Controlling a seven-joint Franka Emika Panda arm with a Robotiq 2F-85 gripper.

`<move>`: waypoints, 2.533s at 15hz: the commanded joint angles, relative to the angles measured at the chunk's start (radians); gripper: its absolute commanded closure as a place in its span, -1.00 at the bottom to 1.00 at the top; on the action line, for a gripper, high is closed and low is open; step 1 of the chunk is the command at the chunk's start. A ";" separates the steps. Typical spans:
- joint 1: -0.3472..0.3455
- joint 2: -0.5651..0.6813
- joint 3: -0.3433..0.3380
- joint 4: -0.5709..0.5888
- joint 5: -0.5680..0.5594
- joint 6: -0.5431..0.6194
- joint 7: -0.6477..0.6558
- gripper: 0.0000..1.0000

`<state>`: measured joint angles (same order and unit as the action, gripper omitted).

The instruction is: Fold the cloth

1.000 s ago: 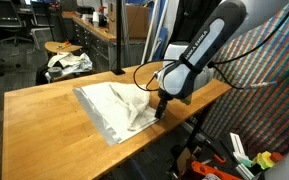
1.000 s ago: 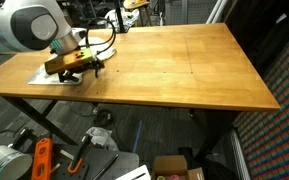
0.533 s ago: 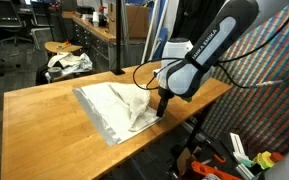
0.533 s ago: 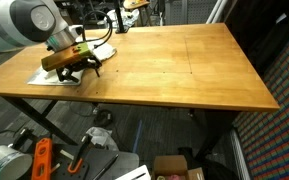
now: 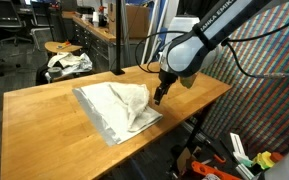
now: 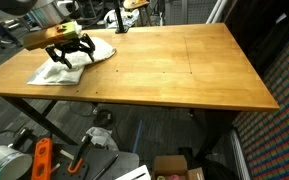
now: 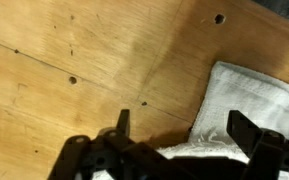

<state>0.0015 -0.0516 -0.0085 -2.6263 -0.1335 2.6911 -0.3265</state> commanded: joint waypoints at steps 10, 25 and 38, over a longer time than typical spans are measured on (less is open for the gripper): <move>0.113 -0.216 0.029 0.032 0.282 -0.370 0.067 -1.00; 0.092 0.012 0.040 0.415 0.050 -0.664 -0.057 -1.00; -0.097 0.514 0.010 0.847 0.247 -0.610 -0.054 -1.00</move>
<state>-0.0630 0.3658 -0.0102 -1.8870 0.0727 2.0800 -0.3948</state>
